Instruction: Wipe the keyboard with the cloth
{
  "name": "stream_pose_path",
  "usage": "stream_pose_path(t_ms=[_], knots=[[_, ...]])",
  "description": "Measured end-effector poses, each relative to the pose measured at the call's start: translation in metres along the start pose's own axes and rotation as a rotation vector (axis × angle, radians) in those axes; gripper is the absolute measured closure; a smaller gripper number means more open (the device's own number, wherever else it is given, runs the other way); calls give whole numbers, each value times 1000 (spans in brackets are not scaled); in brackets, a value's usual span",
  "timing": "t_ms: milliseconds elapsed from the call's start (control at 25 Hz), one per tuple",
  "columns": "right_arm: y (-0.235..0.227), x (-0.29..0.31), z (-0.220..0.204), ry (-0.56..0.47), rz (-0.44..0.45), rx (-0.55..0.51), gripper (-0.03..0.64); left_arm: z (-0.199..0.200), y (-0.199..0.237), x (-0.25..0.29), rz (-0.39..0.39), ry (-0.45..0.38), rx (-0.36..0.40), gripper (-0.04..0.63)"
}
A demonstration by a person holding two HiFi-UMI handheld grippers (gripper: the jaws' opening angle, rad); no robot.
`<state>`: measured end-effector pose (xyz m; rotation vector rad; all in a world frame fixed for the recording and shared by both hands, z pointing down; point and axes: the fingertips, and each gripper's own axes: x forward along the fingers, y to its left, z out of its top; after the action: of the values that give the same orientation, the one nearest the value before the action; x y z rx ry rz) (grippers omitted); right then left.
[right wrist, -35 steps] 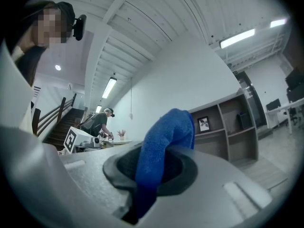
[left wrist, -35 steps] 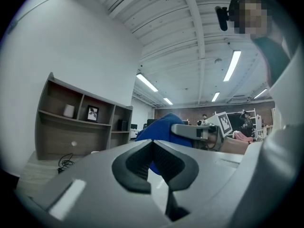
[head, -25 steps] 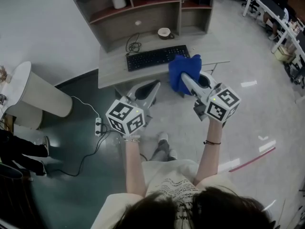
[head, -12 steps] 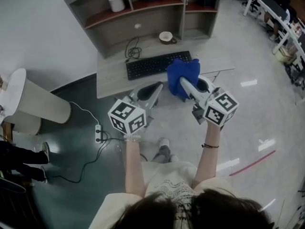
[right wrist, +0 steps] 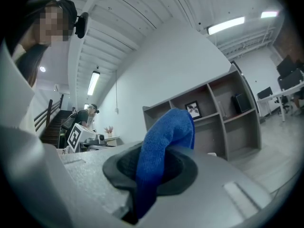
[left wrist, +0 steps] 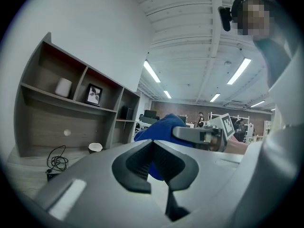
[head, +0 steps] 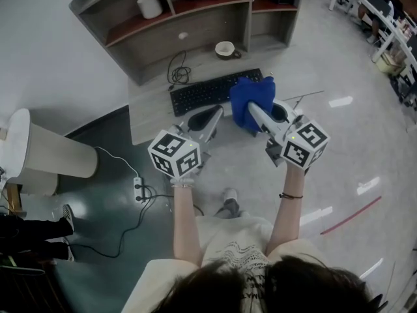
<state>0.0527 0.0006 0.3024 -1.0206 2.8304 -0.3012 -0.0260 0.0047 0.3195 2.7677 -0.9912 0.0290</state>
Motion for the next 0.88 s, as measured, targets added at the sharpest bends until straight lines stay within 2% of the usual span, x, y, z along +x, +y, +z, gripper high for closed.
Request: stream_pose_path(t_ms=[520,880], knots=[[-40,27,-4,13,-101,15,558,-3,31,36,-77,41,11,592],[-49,32,-12,22,-120,30,558,-5,36,48,-119,53,2,592]])
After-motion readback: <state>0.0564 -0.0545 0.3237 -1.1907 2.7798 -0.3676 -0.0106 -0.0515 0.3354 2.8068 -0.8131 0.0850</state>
